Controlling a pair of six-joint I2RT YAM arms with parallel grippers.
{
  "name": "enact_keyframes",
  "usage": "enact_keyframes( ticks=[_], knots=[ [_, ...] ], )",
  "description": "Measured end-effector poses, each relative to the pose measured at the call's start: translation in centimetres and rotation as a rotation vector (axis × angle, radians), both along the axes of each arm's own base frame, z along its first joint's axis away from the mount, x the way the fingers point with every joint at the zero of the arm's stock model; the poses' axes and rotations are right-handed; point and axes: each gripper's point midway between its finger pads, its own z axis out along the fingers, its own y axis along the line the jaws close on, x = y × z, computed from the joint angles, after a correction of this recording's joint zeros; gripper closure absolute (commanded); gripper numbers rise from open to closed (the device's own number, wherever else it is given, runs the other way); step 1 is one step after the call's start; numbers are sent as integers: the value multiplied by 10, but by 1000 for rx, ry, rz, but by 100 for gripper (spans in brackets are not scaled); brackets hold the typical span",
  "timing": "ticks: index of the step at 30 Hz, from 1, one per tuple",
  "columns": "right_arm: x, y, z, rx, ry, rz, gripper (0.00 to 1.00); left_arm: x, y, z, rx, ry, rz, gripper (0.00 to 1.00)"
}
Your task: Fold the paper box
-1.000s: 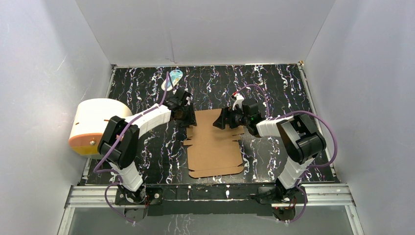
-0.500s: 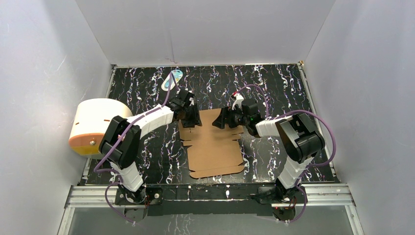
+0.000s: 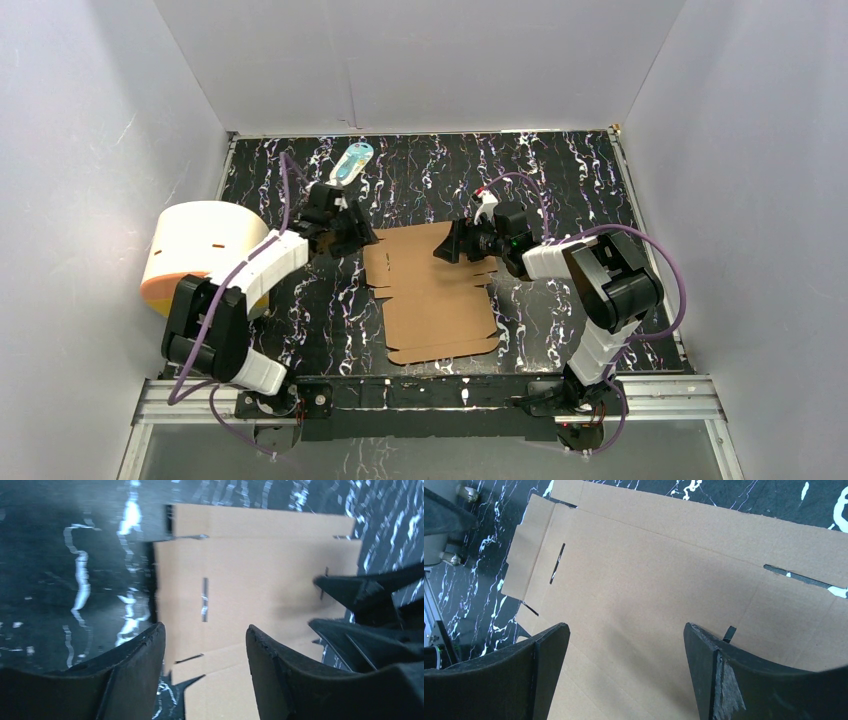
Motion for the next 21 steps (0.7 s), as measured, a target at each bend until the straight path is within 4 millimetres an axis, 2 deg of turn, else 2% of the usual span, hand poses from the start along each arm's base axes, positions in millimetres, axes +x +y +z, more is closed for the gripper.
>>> enact_keyframes(
  ticks=[4, 5, 9, 12, 16, 21],
  knots=[
    [0, 0, 0, 0, 0, 0, 6, 0, 30, -18, -10, 47, 80, 44],
    [0, 0, 0, 0, 0, 0, 6, -5, 31, -27, -19, 74, 79, 45],
    [0, 0, 0, 0, 0, 1, 6, -9, 23, -39, -50, 108, 53, 49],
    [-1, 1, 0, 0, -1, 4, 6, -10, 18, -54, -62, 147, 38, 57],
    [-1, 3, 0, 1, -3, 6, 6, -14, 15, -71, -66, 200, 32, 77],
    [-1, 3, -1, 1, -3, 6, 6, -17, 12, -72, -30, 208, 14, 100]
  ],
)
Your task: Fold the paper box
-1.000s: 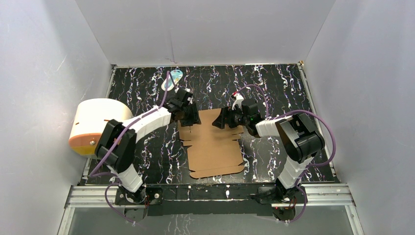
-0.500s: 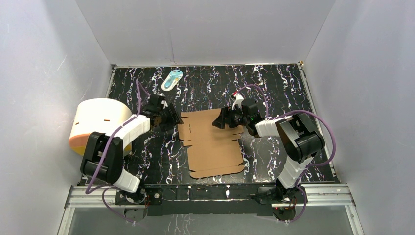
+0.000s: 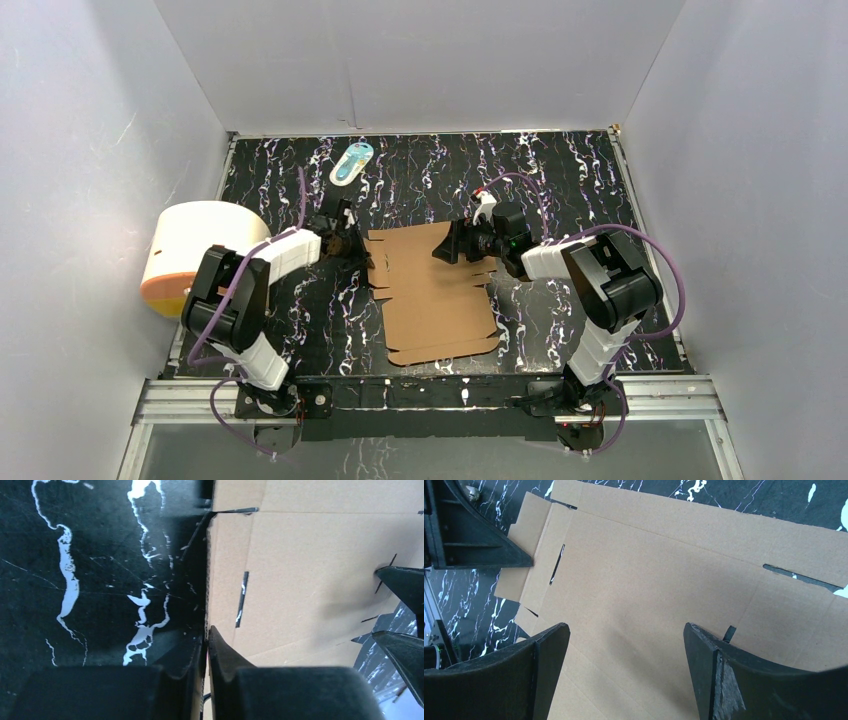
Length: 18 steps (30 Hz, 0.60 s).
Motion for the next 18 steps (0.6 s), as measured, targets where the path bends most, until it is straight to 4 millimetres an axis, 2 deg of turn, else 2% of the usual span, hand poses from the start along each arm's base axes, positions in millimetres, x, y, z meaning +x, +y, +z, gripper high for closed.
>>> enact_keyframes(
  ticks=[8, 11, 18],
  knots=[
    [1, 0, 0, -4, -3, -6, 7, 10, -19, 25, 163, -77, -90, 100],
    [1, 0, -1, -6, -3, -13, 7, 12, -26, 30, 244, -94, -121, 91],
    [3, 1, 0, -1, 7, -35, 8, 13, -35, 25, 367, -91, -163, 71]
  ],
)
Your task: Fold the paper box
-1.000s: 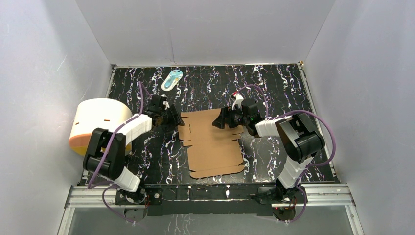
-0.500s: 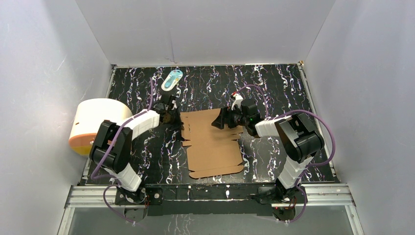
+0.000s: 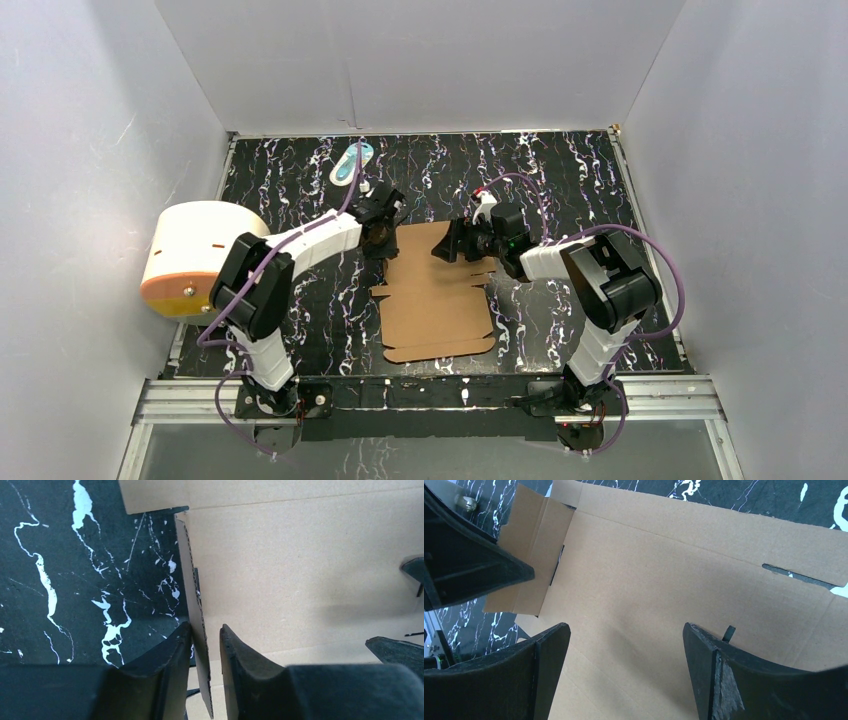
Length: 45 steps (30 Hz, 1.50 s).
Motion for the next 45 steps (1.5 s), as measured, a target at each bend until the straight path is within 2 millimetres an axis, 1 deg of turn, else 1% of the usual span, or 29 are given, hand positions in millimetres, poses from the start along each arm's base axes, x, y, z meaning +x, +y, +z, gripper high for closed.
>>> enact_keyframes(
  ticks=[2, 3, 7, 13, 15, 18, 23, 25, 27, 32, 36, 41, 43, 45],
  knots=[
    [1, 0, 0, 1, 1, -7, 7, 0, -4, -2, 22, 4, -10, 65],
    [1, 0, 0, 2, 2, -10, 7, 0, -5, -4, 31, 7, -16, 64],
    [3, 1, 0, 7, 8, -25, 7, -2, -10, -9, 57, 21, -31, 63],
    [4, 1, 0, 12, 14, -45, 8, -2, -22, -3, 60, 17, -54, 60],
    [5, 1, 0, 14, 14, -53, 8, -2, -26, -4, 64, 17, -61, 59],
    [8, 1, 0, 15, 7, -64, 8, -4, -28, -12, 75, 32, -67, 58],
    [9, 1, 0, 20, 11, -74, 8, -4, -29, -13, 80, 28, -67, 57],
    [9, 1, 0, 22, 15, -78, 8, -3, -29, -12, 80, 25, -66, 51],
    [10, 1, 0, 24, 17, -80, 8, -3, -28, -11, 76, 19, -63, 47],
    [9, 1, 1, 21, 19, -79, 7, -4, -20, -1, 30, -18, -29, 35],
    [4, -1, 3, -2, 36, -69, 6, -14, -4, 17, -36, -65, 26, 30],
    [-9, -6, 10, -40, 51, -45, 5, -29, 10, 39, -142, -116, 85, 28],
    [-12, -9, 17, -50, 38, -41, 4, -38, 13, 41, -187, -122, 101, 27],
    [-14, -14, 25, -61, 17, -45, 2, -49, 15, 39, -223, -116, 114, 27]
  ],
)
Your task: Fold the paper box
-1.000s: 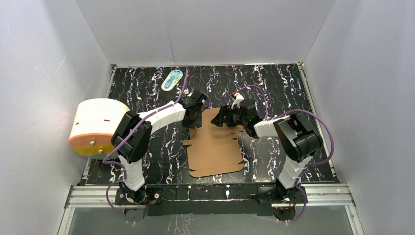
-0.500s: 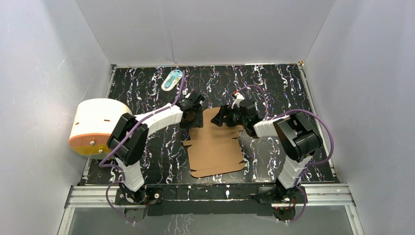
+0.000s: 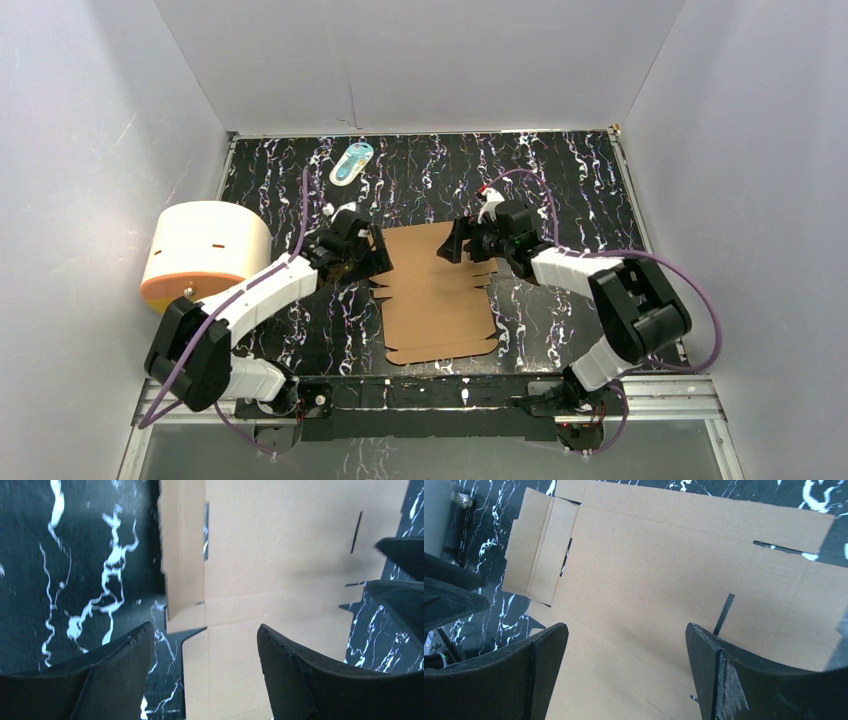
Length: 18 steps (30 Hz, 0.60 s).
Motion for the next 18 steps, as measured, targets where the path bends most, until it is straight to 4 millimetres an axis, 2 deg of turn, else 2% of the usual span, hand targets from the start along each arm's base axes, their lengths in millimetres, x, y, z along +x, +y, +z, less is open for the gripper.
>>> enact_keyframes(
  ticks=[5, 12, 18],
  knots=[
    [-10, -16, 13, -33, -49, -27, 1, -24, 4, -17, -77, 45, 28, 27],
    [-26, -36, -15, -113, 4, -58, 1, -37, -2, -41, -166, 83, 65, 26],
    [-35, -41, -30, -132, 40, -56, 3, -30, -15, -47, -214, 90, 50, 26]
  ],
)
